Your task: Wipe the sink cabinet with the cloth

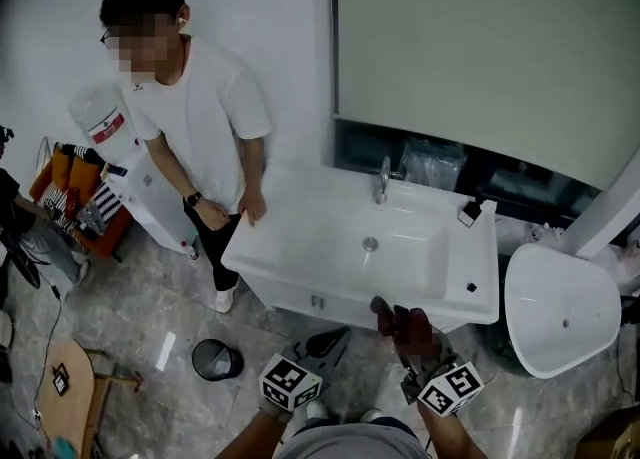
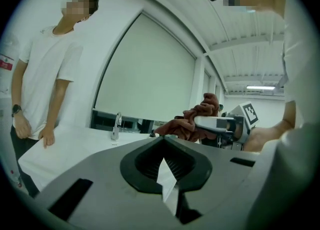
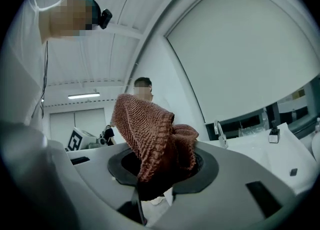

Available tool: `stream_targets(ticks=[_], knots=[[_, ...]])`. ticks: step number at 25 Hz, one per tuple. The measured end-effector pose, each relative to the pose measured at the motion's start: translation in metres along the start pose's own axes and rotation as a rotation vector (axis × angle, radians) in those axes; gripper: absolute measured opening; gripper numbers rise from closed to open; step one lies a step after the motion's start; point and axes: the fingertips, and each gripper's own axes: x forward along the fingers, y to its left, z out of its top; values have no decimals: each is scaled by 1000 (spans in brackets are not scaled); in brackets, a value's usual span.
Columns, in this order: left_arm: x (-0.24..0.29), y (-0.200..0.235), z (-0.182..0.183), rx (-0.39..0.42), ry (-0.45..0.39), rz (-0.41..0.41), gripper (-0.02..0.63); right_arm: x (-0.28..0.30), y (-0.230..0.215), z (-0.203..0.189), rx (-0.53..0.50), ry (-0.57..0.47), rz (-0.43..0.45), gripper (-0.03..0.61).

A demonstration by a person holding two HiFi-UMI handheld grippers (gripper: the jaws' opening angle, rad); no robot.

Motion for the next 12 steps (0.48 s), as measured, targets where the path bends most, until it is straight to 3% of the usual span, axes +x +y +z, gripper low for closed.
stream_targets(ticks=[6, 12], knots=[[-6, -7, 30, 32, -57, 12, 11, -7, 7, 20, -30, -39, 33, 133], [-9, -4, 36, 61, -64, 17, 11, 0, 11, 17, -30, -54, 45, 133]])
